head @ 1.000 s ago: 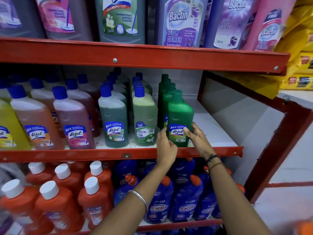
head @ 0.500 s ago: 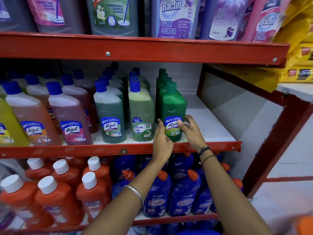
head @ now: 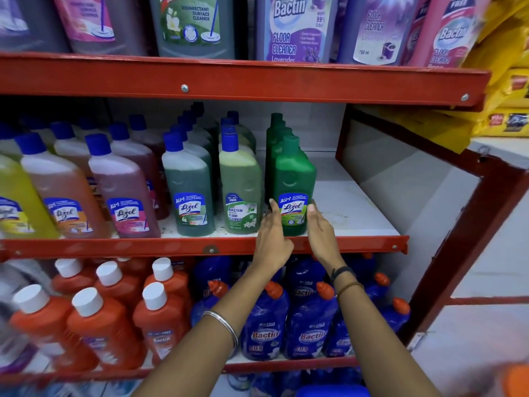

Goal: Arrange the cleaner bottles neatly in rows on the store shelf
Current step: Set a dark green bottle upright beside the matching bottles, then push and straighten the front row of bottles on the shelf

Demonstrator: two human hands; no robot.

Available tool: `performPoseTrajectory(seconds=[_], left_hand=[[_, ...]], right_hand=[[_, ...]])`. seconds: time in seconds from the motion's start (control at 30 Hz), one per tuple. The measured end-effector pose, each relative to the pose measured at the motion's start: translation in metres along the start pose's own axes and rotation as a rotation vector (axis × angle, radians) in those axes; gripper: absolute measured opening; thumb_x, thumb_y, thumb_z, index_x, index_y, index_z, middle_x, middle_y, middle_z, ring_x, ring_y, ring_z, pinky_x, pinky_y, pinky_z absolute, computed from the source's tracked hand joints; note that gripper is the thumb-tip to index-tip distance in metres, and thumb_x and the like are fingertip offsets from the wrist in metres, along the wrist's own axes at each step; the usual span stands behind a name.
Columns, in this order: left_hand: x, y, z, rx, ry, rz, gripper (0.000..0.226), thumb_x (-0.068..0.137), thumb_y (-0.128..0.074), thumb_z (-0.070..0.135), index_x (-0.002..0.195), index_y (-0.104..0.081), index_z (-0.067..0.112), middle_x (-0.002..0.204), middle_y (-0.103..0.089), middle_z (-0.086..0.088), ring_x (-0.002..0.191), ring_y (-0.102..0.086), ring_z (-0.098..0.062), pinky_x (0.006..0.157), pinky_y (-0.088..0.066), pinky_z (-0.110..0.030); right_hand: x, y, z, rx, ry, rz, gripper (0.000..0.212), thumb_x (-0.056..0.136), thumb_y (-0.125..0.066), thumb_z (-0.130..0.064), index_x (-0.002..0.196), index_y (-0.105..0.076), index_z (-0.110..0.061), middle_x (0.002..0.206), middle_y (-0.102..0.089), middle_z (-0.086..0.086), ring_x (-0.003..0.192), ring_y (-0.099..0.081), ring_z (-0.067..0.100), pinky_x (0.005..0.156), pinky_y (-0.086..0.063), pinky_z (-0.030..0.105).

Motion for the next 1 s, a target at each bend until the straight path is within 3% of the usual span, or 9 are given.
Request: performPoseTrajectory(seconds=[0.13, 0.23, 0.5, 0.57, 0.63, 0.73, 0.83, 0.9, 1.0], left_hand=[[-0.008, 0.003, 0.0, 0.036, 0.035, -0.006, 0.093, 0.072, -0.043, -0.007, 0.148, 0.007, 0.016, 0.151, -0.031, -0.009, 0.141, -0.025, -0.023, 0.12, -0.005, -0.049], [-0.015, 0.005, 0.001, 0.051, 0.031, 0.006, 0.092, 0.073, -0.041, -0.006, 0.148, 0.006, 0.016, 0.149, -0.033, -0.009, 0.139, -0.027, -0.022, 0.119, 0.0, -0.05], [-0.026, 0.009, 0.009, 0.061, -0.008, 0.026, 0.084, 0.078, -0.04, -0.005, 0.148, 0.002, 0.014, 0.143, -0.038, -0.014, 0.132, -0.033, -0.029, 0.114, -0.026, -0.047], [-0.023, 0.008, 0.006, 0.059, -0.018, 0.002, 0.082, 0.079, -0.04, -0.005, 0.148, 0.001, 0.012, 0.142, -0.039, -0.016, 0.131, -0.034, -0.03, 0.114, -0.027, -0.046], [-0.023, 0.014, 0.003, 0.017, -0.022, 0.032, 0.077, 0.081, -0.042, -0.002, 0.148, -0.008, 0.012, 0.138, -0.043, -0.016, 0.128, -0.04, -0.03, 0.112, -0.032, -0.044], [-0.031, 0.054, -0.007, -0.115, -0.033, 0.316, 0.057, 0.088, -0.042, 0.007, 0.143, -0.028, 0.014, 0.14, -0.04, -0.01, 0.13, -0.039, -0.02, 0.112, -0.032, -0.038], [-0.032, 0.089, -0.027, -0.284, 0.03, 0.466, 0.048, 0.098, -0.034, 0.026, 0.144, -0.027, 0.014, 0.149, -0.028, -0.008, 0.138, -0.027, -0.016, 0.111, -0.02, -0.024], [-0.024, 0.093, -0.043, -0.351, 0.126, 0.389, 0.053, 0.098, -0.024, 0.037, 0.147, -0.018, 0.015, 0.156, -0.019, -0.006, 0.144, -0.016, -0.015, 0.113, -0.011, -0.022], [-0.013, 0.089, -0.053, -0.387, 0.177, 0.252, 0.059, 0.096, -0.012, 0.045, 0.148, -0.013, 0.015, 0.158, -0.016, -0.005, 0.145, -0.014, -0.014, 0.119, -0.009, -0.029]], right_hand=[[-0.003, 0.005, -0.004, 0.058, -0.07, 0.025, 0.049, 0.1, -0.024, -0.045, 0.108, -0.065, -0.02, 0.093, -0.065, -0.007, 0.084, -0.059, -0.008, 0.065, -0.044, 0.0], [-0.008, 0.009, -0.004, 0.07, -0.068, 0.041, 0.045, 0.099, -0.025, -0.047, 0.095, -0.065, -0.027, 0.09, -0.067, -0.007, 0.085, -0.061, -0.002, 0.069, -0.043, 0.009], [-0.015, 0.012, -0.008, -0.011, -0.065, 0.05, 0.054, 0.099, -0.024, -0.047, 0.101, -0.068, -0.016, 0.091, -0.068, -0.001, 0.08, -0.059, -0.005, 0.059, -0.043, 0.002], [-0.015, 0.009, -0.008, -0.011, -0.09, 0.025, 0.056, 0.099, -0.024, -0.049, 0.109, -0.067, -0.015, 0.104, -0.069, 0.004, 0.086, -0.061, 0.0, 0.065, -0.043, 0.006], [-0.021, 0.014, -0.01, -0.031, -0.066, 0.113, 0.055, 0.098, -0.027, -0.049, 0.127, -0.057, -0.014, 0.127, -0.062, 0.007, 0.109, -0.059, 0.012, 0.085, -0.045, 0.014], [-0.053, 0.019, -0.05, -0.059, 0.216, 0.367, 0.053, 0.095, -0.032, -0.046, 0.132, -0.05, -0.012, 0.137, -0.051, 0.006, 0.128, -0.046, 0.018, 0.108, -0.038, 0.035], [-0.06, -0.044, -0.071, 0.014, 0.277, 0.053, 0.053, 0.096, -0.031, -0.044, 0.139, -0.044, -0.016, 0.147, -0.045, 0.002, 0.137, -0.038, 0.012, 0.114, -0.028, 0.028], [-0.054, -0.085, -0.065, -0.014, 0.152, -0.143, 0.059, 0.099, -0.028, -0.044, 0.149, -0.026, -0.013, 0.158, -0.025, 0.003, 0.146, -0.021, 0.011, 0.118, -0.013, 0.023], [-0.041, -0.113, -0.055, -0.07, -0.003, -0.227, 0.085, 0.086, -0.016, -0.063, 0.151, -0.004, -0.01, 0.162, -0.001, 0.005, 0.149, -0.001, 0.013, 0.121, 0.0, 0.028]])
Point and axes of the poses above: each hand's wrist, its own x-axis towards the middle knuckle, its own y-axis out of the back of the hand, z = x × y, the point moved 10 cm from there along x, towards the middle knuckle
